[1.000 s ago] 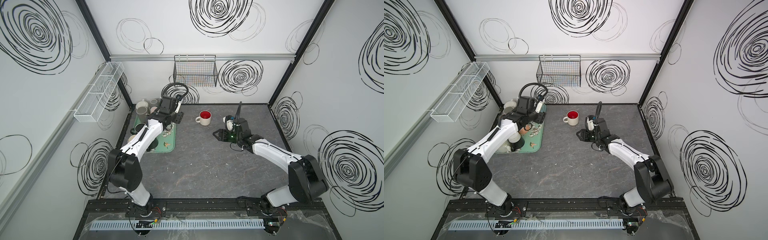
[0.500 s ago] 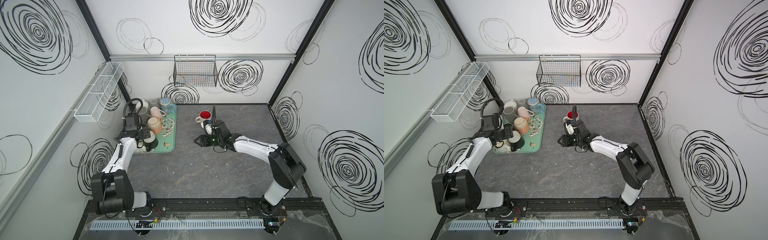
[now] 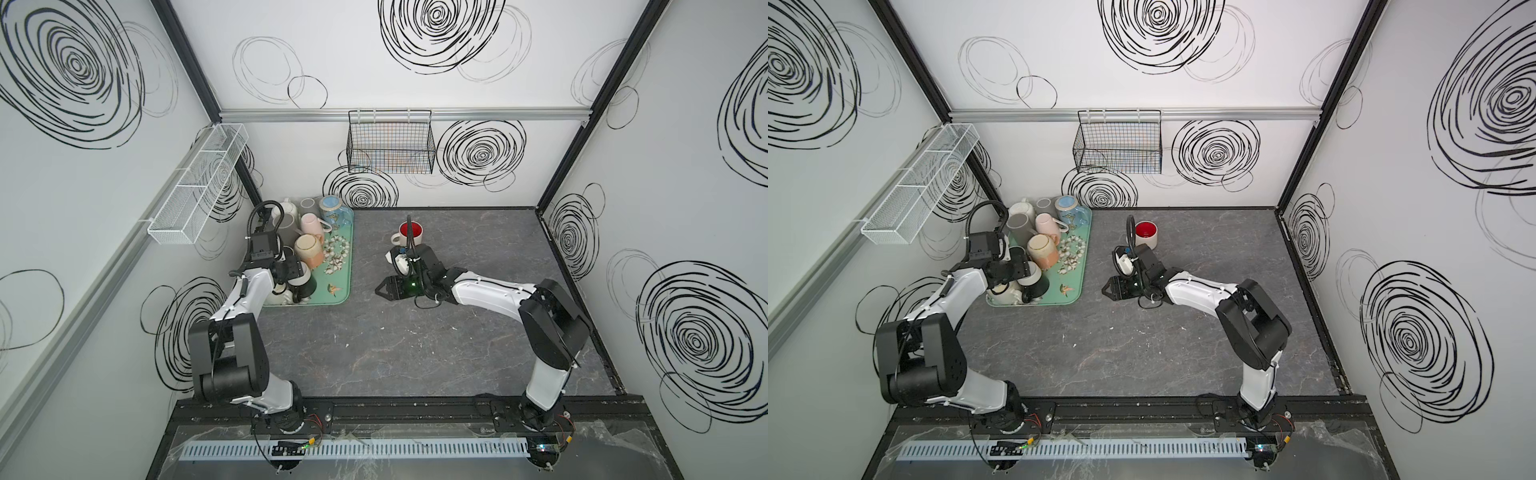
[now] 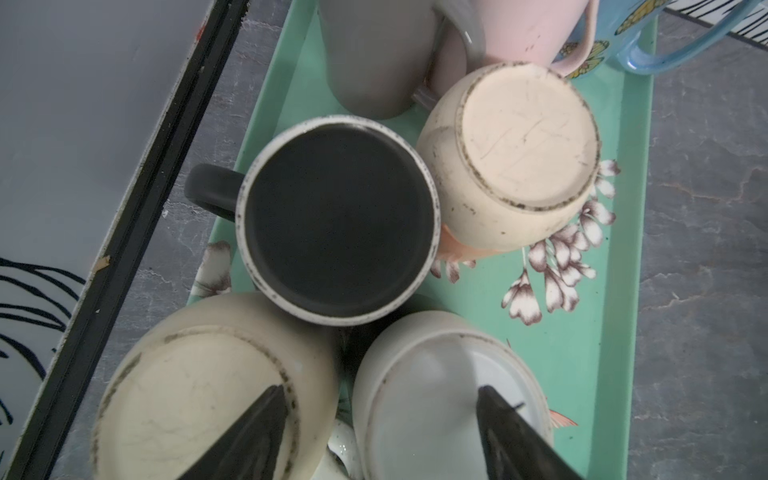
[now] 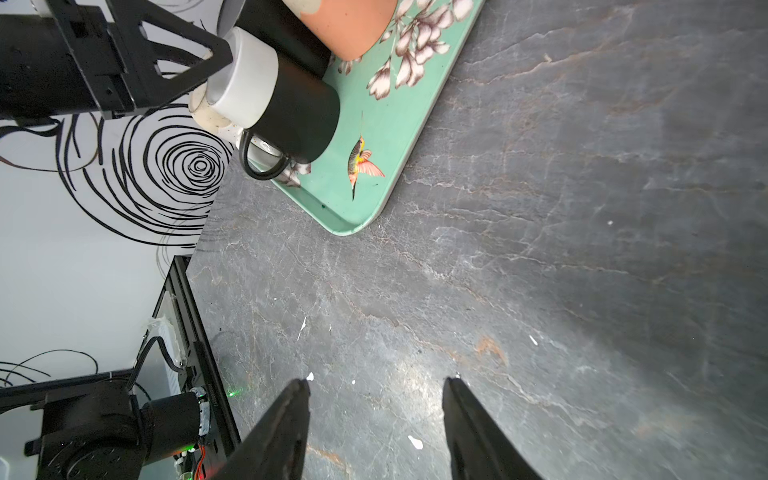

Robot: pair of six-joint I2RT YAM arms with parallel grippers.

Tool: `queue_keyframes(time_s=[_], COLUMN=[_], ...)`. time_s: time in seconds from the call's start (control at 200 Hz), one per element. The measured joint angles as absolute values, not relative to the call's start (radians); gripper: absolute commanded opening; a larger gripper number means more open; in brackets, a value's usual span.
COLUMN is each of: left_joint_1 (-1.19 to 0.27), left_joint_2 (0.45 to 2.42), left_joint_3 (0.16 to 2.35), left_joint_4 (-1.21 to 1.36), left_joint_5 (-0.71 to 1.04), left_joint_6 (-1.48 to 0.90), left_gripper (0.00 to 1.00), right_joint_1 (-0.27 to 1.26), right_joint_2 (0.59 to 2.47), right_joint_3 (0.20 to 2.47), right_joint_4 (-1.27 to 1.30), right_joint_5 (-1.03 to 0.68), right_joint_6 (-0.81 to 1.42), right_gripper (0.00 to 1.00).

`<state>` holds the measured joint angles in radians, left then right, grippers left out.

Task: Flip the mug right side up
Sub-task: 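Lower left gripper onto upside-down black mug with white base while right gripper approaches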

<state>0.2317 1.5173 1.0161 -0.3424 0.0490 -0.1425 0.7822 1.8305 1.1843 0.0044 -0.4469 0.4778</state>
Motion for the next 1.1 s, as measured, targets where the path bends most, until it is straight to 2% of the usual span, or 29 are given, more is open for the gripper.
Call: queue_keyframes(time_s=[0.645,1.101], left_joint_1=[0.176,0.159], left_joint_2=[1.486,1.473], left_joint_3=[0.987,0.969], left_joint_4=[-0.316,-0.328], left_joint_5=[0.049,0.11], left_joint_6=[-0.19,-0.204], left_gripper=[0.73,0.71], right_joint_1=[0.789,0.799], right_joint_2=[1.868,1.906], right_joint_3=[1.261,1.296], right_joint_4=[-0.081,-0.096], right_joint_5=[-0.459,-0.479], right_joint_6=[0.473,0.468], right_gripper=[0.55,0.56])
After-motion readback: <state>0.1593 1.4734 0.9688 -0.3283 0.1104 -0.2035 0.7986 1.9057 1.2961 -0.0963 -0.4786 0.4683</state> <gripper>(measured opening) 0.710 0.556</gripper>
